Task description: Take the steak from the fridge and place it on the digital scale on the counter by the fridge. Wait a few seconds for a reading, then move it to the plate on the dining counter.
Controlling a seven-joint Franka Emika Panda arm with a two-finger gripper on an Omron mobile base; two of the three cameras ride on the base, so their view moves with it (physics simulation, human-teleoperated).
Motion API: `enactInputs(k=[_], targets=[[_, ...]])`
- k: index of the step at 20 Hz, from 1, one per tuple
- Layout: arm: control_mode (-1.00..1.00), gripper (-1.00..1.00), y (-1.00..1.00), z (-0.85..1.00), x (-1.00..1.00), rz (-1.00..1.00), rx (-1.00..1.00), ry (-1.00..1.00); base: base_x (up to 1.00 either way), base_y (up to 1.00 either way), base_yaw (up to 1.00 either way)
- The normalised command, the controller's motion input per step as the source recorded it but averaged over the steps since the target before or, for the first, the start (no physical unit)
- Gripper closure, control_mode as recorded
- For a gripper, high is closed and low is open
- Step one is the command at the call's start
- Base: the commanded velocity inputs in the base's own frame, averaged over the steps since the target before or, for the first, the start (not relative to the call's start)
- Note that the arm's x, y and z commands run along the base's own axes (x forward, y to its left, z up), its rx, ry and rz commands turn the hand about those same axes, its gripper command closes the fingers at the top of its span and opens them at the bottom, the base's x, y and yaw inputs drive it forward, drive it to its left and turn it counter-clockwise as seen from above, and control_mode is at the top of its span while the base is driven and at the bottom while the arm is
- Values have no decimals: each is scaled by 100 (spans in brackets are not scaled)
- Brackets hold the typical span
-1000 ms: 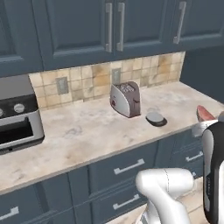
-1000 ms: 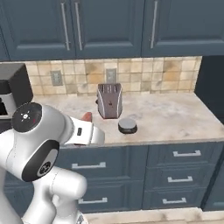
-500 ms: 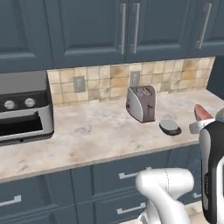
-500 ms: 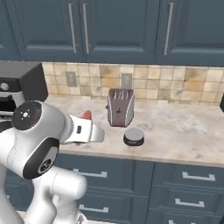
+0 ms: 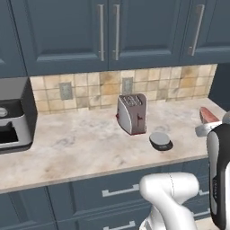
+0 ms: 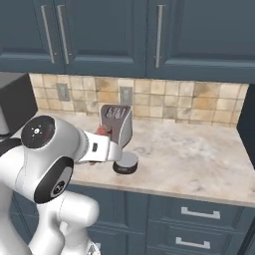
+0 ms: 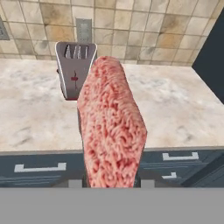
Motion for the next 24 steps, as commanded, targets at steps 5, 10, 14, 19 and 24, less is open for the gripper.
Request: enactInputs(k=[5, 10, 14, 19, 24], targets=[[100, 100, 0, 0, 0, 0, 0, 0, 24, 0, 2], [100, 100, 0, 0, 0, 0, 0, 0, 42, 1, 0], [100, 100, 0, 0, 0, 0, 0, 0, 63, 0, 3], [100, 100, 0, 0, 0, 0, 0, 0, 20, 0, 5], [100, 100, 0, 0, 0, 0, 0, 0, 0, 0, 0]])
